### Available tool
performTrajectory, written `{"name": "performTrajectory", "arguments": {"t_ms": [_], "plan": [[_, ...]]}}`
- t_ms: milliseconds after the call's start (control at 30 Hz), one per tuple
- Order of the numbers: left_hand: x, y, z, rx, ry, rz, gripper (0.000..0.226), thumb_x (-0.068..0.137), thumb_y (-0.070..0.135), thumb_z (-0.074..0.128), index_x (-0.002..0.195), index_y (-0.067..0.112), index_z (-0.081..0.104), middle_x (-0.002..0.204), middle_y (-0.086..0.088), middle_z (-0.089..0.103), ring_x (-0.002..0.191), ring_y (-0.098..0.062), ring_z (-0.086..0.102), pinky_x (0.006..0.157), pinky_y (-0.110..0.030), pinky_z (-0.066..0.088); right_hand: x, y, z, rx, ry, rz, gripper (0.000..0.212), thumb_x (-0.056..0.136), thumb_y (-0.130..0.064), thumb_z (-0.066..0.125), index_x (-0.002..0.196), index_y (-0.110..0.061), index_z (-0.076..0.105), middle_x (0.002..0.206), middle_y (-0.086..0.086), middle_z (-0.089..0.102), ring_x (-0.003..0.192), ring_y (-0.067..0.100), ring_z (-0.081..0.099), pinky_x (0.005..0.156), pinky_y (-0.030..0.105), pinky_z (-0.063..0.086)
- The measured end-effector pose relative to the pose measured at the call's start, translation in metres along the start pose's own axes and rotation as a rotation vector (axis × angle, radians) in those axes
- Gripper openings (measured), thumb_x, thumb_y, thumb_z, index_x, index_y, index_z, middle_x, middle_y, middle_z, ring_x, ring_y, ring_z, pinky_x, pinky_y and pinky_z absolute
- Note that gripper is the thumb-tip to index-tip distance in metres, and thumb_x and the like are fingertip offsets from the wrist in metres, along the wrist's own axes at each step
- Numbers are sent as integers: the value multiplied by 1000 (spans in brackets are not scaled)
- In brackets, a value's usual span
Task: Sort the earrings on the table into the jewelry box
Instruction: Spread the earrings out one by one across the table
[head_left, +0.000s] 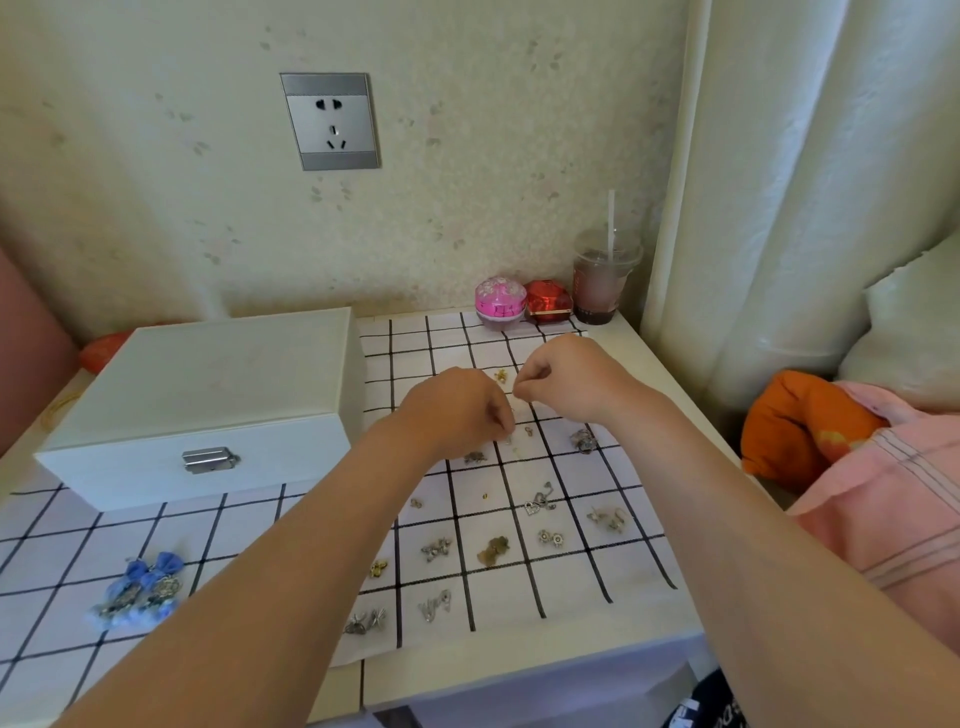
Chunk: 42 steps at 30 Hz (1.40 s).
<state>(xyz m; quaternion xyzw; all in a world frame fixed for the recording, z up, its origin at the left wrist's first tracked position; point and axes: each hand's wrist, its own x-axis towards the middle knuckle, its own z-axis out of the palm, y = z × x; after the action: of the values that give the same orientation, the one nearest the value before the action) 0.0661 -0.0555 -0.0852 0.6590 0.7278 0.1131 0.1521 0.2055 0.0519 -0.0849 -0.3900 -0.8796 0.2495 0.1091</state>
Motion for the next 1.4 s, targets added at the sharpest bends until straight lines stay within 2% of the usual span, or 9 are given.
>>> {"name": "performTrajectory", "arguments": {"t_ms": [167,367,533,633,800,933,1033,1167,1400], "plan": [[-1,-5,-5,13,27,-27,16,88,29,61,87,41,71,99,18,69,89,-6,63,83,-36,56,-1,-6,4,-75,-5,-24,8,89,-35,69,90,-33,77,92,-15,71,91,11,65,83,40,57],[-3,-2,0,-22,-54,48,13,86,30,71,96,37,76,99,17,70,71,3,56,77,-27,52,1,-11,3,-133,23,-36,11,91,-34,67,96,-32,77,98,-12,70,93,12,63,82,37,55],[0,-7,-4,-60,11,-7,4,85,32,71,84,35,73,94,17,69,83,-3,61,72,-31,54,0,-12,3,-119,38,-25,9,91,-36,68,93,-33,76,92,-14,68,91,12,63,82,38,56],[-2,-16,-14,-47,112,-81,9,84,31,69,77,36,68,85,19,66,89,-7,62,85,-36,55,-3,-16,7,-81,-2,-48,7,88,-33,70,90,-31,77,91,-14,71,87,9,65,82,38,57],[-7,-27,-23,-30,142,-158,12,86,27,66,81,38,62,86,16,66,87,-8,63,81,-33,54,-1,-30,18,-2,-133,-101,5,84,-29,76,87,-28,80,83,-14,73,81,5,66,79,34,57],[-7,-28,-21,-62,102,-169,13,87,24,67,86,37,70,85,16,68,78,-6,65,79,-33,57,9,-19,0,195,22,-90,8,90,-30,71,93,-28,79,88,-19,71,87,-4,63,80,24,49],[-6,-27,-20,-82,116,-170,10,84,25,72,86,35,72,83,18,67,82,-5,63,82,-33,57,13,-6,-6,141,145,-57,11,93,-28,67,97,-28,78,95,-17,70,93,3,64,90,33,51],[-3,-25,-15,-66,98,-181,10,81,27,75,79,36,70,77,20,65,71,-1,59,75,-30,56,13,-5,5,5,45,-25,11,90,-31,69,96,-34,77,103,-15,72,98,8,64,93,40,53],[-1,-21,-8,99,39,-148,6,83,35,73,88,33,73,84,17,68,87,-6,62,77,-29,52,6,-19,10,-208,-54,5,14,84,-35,75,98,-34,78,105,-16,72,99,9,63,88,34,54]]}}
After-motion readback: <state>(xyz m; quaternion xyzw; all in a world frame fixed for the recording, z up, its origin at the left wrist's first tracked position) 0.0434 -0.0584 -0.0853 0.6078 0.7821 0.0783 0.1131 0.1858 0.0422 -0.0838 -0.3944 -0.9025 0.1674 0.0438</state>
